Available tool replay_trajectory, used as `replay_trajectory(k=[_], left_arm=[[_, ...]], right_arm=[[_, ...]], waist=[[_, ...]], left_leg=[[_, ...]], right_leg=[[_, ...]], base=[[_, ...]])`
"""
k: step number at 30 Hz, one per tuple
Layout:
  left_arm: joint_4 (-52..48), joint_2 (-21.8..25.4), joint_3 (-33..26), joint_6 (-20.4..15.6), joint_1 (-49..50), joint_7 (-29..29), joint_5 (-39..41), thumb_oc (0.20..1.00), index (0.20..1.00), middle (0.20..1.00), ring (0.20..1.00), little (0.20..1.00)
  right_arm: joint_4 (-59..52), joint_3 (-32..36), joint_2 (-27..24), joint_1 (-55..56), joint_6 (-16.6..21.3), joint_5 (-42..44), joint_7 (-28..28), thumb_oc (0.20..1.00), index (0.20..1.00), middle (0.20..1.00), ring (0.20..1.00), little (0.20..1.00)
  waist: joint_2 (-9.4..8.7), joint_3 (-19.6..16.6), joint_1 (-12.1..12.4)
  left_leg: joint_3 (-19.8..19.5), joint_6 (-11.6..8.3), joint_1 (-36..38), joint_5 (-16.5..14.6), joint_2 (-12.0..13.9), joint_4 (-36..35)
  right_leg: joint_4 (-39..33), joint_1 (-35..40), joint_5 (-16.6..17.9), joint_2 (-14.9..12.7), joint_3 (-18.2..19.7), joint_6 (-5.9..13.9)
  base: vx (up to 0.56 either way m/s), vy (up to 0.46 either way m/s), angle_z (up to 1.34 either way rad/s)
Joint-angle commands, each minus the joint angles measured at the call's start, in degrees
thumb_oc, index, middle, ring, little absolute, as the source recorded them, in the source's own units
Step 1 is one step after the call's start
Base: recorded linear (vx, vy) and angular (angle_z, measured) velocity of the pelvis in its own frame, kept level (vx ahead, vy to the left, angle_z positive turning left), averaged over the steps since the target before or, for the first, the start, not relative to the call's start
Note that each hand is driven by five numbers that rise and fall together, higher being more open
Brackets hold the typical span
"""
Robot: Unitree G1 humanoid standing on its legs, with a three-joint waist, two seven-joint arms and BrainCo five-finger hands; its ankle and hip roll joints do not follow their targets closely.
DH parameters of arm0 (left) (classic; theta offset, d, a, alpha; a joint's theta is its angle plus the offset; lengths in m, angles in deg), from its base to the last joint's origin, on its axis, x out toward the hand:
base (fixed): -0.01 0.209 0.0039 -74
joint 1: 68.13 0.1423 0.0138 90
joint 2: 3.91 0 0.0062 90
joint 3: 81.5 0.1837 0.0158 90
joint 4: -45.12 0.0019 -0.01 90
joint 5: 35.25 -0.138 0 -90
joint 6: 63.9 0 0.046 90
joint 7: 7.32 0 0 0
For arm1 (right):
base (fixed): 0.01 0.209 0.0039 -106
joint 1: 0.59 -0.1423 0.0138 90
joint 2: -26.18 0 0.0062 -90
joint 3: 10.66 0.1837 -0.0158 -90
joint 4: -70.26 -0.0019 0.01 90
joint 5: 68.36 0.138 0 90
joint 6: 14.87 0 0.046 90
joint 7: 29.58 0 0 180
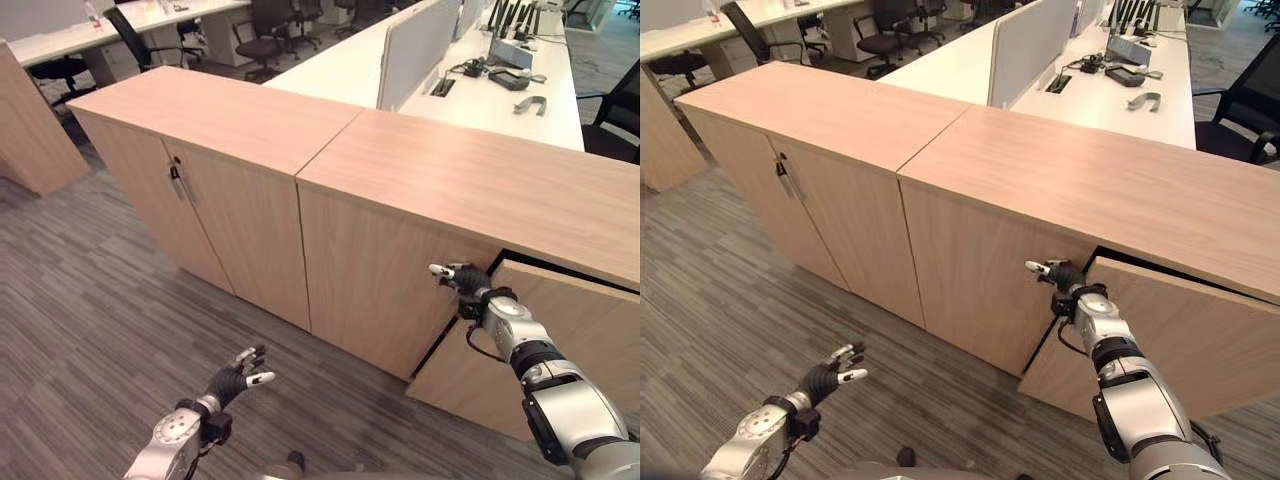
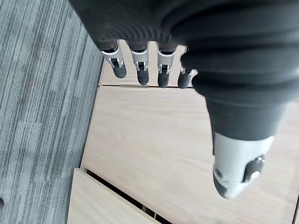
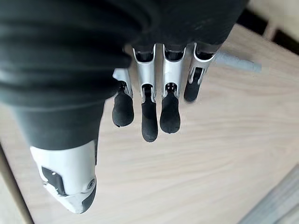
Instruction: Put the empty folder in the office cabinet
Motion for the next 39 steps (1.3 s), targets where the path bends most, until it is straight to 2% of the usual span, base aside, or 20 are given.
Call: replay_trajectory(k=[1,6,10,11,15,19,25,32,39], left_arm=[[0.3,-0.8,-1.4,-2.0,-1.1,0.6,1.0,1.0,1.0,1.0,1.0,1.0],[1.2,-3.0,-3.6,-1.9,0.7,1.0,0.8,1.0,1.0,1.0,1.0,1.0],[1.7,-4.5,-5.2,-2.0,1.2,0.4,-0.2,1.0,1.0,1.0,1.0,1.0],[2.0,-4.9,-6.2,-2.4,1.3,0.0,-1.3,1.0,1.0,1.0,1.0,1.0],[3.0,-6.1,-7.1,-2.4,1.1,0.4,-2.5,1.0,1.0,1.0,1.0,1.0],[3.9,-7.1,-8.0,-2.5,1.2,0.9,-3.2,1.0,1.0,1.0,1.0,1.0],[4.6,-7.9,-8.4,-2.4,1.4,1.0,-3.5,1.0,1.0,1.0,1.0,1.0],[7.5,-7.8,-7.8,-2.8,0.3,2.7,-6.5,1.0,1.0,1.0,1.0,1.0],[9.5,-8.0,-8.2,-2.9,-0.3,3.9,-6.5,1.0,1.0,1.0,1.0,1.0]], right_arm=[[1.5,2.7,-10.9,-4.7,2.3,1.4,4.2,1.0,1.0,1.0,1.0,1.0],[-15.0,1.5,-2.0,9.4,2.4,4.1,1.1,1.0,1.0,1.0,1.0,1.0],[-26.4,0.6,1.3,20.8,2.2,6.4,-3.8,1.0,1.0,1.0,1.0,1.0],[-30.7,0.0,1.7,26.9,1.7,4.1,-5.8,1.0,1.0,1.0,1.0,1.0],[-33.4,0.5,4.7,33.8,1.9,1.9,-6.9,1.0,1.0,1.0,1.0,1.0],[-33.0,2.5,8.4,39.2,1.9,1.5,-6.9,1.0,1.0,1.0,1.0,1.0],[-26.3,3.9,9.0,42.1,1.9,-6.7,-5.0,1.0,1.0,1.0,1.0,1.0],[-18.8,5.0,9.6,40.6,2.0,-9.3,-2.8,1.0,1.0,1.0,1.0,1.0],[-16.6,5.4,9.8,39.2,2.2,-9.7,-1.8,1.0,1.0,1.0,1.0,1.0]], waist=[[0.22,-0.8,-2.3],[1.31,-0.8,-4.8],[1.71,-0.7,-6.2],[1.77,-0.8,-7.0],[1.84,-0.8,-8.4],[1.78,-0.8,-9.8],[1.64,-0.9,-11.4],[1.34,-0.8,-11.9],[1.1,-1.0,-11.5]], left_leg=[[-0.2,-3.24,0.2,-2.4,5.5,1.1],[1.2,-3.84,0.8,-1.8,6.7,0.7],[2.4,-4.09,1.2,-1.7,7.0,0.5],[2.4,-4.13,1.4,-1.8,7.1,0.4],[2.5,-4.03,1.6,-2.0,7.0,0.4],[3.1,-3.8,2.1,-2.4,6.8,0.4],[4.0,-3.36,2.5,-3.1,6.4,0.4],[4.6,-2.91,3.1,-3.7,5.9,0.4],[4.5,-2.72,3.4,-4.1,5.6,0.5]], right_leg=[[1.2,5.3,-5.3,0.1,-2.7,2.01],[0.6,5.1,-5.8,1.3,-1.9,1.15],[0.5,4.8,-6.0,1.6,-1.5,0.95],[0.5,4.9,-6.1,1.6,-1.5,0.97],[0.8,4.9,-6.1,1.3,-1.2,0.93],[1.1,4.6,-5.8,1.0,-0.6,1.02],[1.5,3.8,-5.3,0.5,0.6,1.35],[1.6,3.6,-4.9,0.0,1.6,1.63],[1.9,3.9,-5.1,-0.3,1.5,1.75]], base=[[-0.03,-0.066,-0.08],[-0.03,-0.042,-0.18],[0.0,-0.018,-0.28],[0.01,-0.002,-0.27],[0.0,0.009,-0.09],[0.0,0.03,-0.04],[-0.01,0.035,-0.15],[0.0,0.04,-0.07],[0.0,0.011,0.01]])
